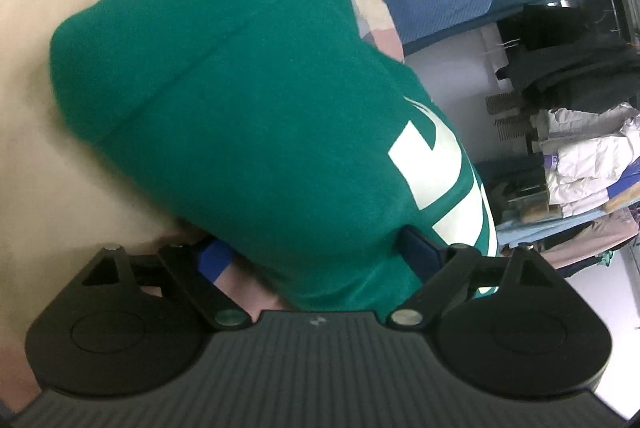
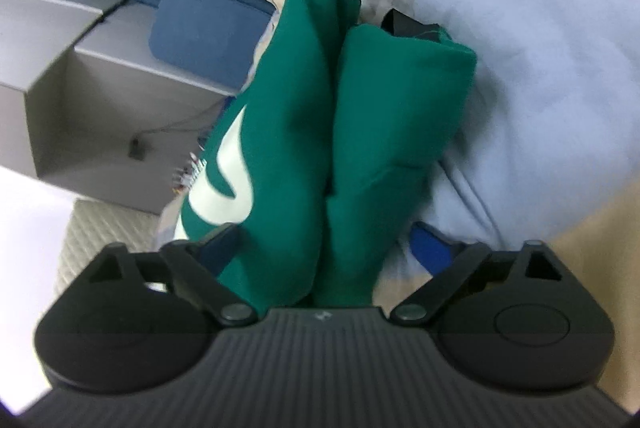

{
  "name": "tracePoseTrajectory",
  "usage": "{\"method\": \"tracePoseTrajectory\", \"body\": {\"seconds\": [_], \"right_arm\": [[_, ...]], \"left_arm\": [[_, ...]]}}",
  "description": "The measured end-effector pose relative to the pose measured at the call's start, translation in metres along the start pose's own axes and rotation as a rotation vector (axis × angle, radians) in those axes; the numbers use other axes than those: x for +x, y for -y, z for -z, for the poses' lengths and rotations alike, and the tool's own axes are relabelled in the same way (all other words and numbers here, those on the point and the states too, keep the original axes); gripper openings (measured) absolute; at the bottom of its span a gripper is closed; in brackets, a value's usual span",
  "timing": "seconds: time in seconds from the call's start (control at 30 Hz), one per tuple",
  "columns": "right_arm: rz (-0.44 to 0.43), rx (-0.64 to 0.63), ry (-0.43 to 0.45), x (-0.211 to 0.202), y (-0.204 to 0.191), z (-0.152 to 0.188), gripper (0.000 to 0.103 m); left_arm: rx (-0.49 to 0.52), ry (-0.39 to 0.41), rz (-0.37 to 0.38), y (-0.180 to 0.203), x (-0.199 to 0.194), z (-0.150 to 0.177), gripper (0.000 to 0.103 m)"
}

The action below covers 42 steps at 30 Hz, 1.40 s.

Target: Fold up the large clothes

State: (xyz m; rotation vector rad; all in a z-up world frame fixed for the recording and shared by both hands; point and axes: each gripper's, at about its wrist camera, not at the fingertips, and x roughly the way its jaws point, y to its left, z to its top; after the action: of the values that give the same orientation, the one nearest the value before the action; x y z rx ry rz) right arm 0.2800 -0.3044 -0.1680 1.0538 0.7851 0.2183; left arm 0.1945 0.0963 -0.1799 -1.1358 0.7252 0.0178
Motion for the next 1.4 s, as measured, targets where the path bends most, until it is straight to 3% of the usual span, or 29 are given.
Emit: {"method": "tracePoseTrajectory", "body": {"seconds": [0.43,0.53,0.6,0.77,0.9,1.03,1.23,1.33,1.4], "right_arm": [[-0.032,0.021,-0.033,0.019,-0.004,-0.016,0.098],[-0.026,0.024,-0.05,0.025,-0.005,-0.016,0.099],[-0.022,0.018,-0.064,0.03,-0.005,-0.018,0.103],[-0.048,0.054,-0.058,0.042,-0.004,-0.019,0.103],[-0.103,0.012,-0.049,0.053,-0.014,-0.022,0.103],[-0.088,-0.022,-0.044,0.062,-0.02,-0.027,0.103],[-0.1,-0.099,-0.011,0.067,-0.024,-0.027,0.103],[-0.149,-0.174,0.011,0.065,-0.027,-0.026,0.087],[-0.165,-0.21,0.006,0.062,-0.025,-0.026,0.07]], "left_arm": [[0.067,-0.007,0.069,0.017,0.009,-0.023,0.092],[-0.022,-0.052,0.004,0.007,0.017,-0.017,0.098],[-0.096,-0.055,0.029,-0.007,0.018,-0.014,0.1],[-0.141,-0.054,0.043,-0.011,0.026,-0.018,0.103],[-0.175,-0.049,0.047,-0.015,0.03,-0.02,0.103],[-0.219,-0.021,0.058,-0.017,0.036,-0.018,0.103],[-0.284,0.077,0.141,-0.022,0.038,-0.018,0.102],[-0.241,0.108,0.139,-0.018,0.039,-0.019,0.09],[-0.215,0.115,0.131,-0.016,0.038,-0.019,0.078]]}}
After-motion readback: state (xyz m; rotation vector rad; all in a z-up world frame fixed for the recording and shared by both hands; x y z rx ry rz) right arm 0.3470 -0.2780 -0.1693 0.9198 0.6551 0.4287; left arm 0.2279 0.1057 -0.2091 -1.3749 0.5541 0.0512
